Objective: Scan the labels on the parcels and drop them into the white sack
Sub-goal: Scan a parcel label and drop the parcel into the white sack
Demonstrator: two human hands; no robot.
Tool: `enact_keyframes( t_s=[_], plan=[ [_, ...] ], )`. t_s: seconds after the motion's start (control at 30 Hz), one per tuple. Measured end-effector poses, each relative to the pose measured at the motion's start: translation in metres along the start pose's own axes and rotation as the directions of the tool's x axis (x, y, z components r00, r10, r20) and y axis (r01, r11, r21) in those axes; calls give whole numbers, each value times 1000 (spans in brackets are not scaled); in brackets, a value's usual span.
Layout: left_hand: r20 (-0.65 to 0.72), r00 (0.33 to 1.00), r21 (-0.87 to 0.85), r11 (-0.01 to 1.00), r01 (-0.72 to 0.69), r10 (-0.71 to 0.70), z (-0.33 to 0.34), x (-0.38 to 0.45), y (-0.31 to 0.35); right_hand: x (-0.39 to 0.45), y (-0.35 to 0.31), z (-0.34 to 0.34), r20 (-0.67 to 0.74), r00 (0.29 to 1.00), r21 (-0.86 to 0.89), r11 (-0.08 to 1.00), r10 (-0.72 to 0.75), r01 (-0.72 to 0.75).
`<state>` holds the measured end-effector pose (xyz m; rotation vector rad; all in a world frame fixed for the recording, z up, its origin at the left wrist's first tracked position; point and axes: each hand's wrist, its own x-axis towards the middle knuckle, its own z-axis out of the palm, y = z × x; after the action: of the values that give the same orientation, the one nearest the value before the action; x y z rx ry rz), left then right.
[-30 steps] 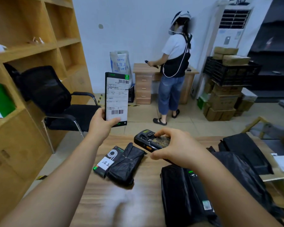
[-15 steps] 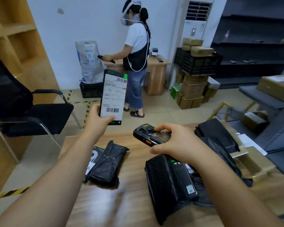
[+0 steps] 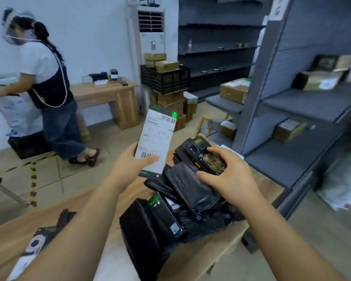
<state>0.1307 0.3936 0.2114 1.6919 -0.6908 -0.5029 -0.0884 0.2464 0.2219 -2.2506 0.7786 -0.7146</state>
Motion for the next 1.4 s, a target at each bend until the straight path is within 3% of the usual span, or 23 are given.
enact_keyframes(
  t_s=[0.23, 0.5, 0.97, 1.17, 1.4],
  plan=[
    [344, 938, -54, 998, -19, 36, 204, -1, 35, -44, 124, -133, -301, 933, 28, 980, 195, -195],
    [530, 847, -56, 998, -16, 43, 434, -28, 83, -99, 265, -284, -503, 803, 68, 940, 321, -333],
    [777, 630, -20, 999, 32, -4, 709, -32, 110, -146, 448, -428, -664, 563, 190, 839, 493, -510],
    [790, 611, -21, 994, 105, -47, 813, 16, 97, -107, 522, -476, -652, 532, 199, 799, 540, -568],
    [802, 598, -94, 986, 135, -5, 927, 81, 141, -45, 585, -558, -679, 506, 176, 787, 532, -592]
  ],
)
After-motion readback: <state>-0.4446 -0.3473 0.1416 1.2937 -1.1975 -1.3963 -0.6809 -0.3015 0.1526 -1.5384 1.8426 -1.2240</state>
